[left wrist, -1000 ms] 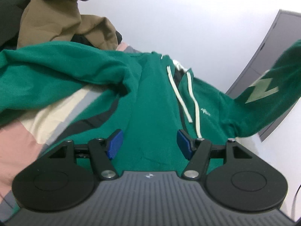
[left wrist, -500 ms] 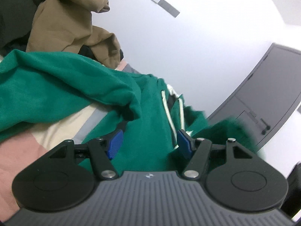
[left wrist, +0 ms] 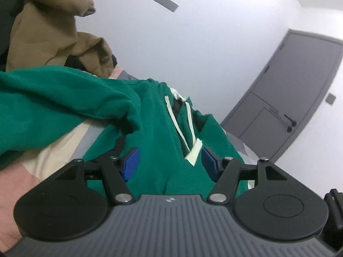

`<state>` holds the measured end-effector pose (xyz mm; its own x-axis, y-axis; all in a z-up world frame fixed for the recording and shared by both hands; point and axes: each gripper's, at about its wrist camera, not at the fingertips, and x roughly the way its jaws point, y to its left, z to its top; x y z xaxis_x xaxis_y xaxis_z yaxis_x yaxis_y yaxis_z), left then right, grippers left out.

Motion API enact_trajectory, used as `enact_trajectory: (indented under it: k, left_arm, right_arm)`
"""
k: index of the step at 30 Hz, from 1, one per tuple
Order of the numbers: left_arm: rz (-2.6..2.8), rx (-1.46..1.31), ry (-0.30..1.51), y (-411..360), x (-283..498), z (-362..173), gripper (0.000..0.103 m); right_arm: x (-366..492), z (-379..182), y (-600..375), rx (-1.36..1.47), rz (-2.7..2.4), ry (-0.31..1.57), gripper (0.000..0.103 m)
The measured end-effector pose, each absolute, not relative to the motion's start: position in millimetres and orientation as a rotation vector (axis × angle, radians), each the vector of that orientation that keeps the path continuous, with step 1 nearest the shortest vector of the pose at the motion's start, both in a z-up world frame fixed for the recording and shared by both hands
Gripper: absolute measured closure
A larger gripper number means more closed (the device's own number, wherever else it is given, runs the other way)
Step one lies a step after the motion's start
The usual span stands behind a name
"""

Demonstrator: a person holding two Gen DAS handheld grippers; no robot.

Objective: Fold large clothes
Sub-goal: 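Lay the sleeve across the hoodie body and open the right gripper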

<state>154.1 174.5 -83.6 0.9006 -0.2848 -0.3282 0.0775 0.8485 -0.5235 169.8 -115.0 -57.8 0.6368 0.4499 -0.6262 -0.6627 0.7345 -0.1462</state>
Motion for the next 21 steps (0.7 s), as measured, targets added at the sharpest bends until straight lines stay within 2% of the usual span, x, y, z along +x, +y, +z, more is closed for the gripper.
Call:
enact_trajectory:
  k: [6,14,21]
  left_arm:
    - [-0.206,-0.443,0.480,149.0,149.5,-92.4,0.034]
    - [-0.191,-0.384,0.556,123.1,148.8,-110.5,0.034]
    - [-0.165,-0.441,0.518,129.7,146.9,-102.3,0.034]
  right_arm:
    - [138.6,-63.3,-147.7,-0.299,0.711,0.623,0.033]
    - [154.3,-54.3,-180.1,-0.136,0.681,0.582,0.033]
    - [145.4,-39.9,-194.2,-0.026,0.777,0.546,0.033]
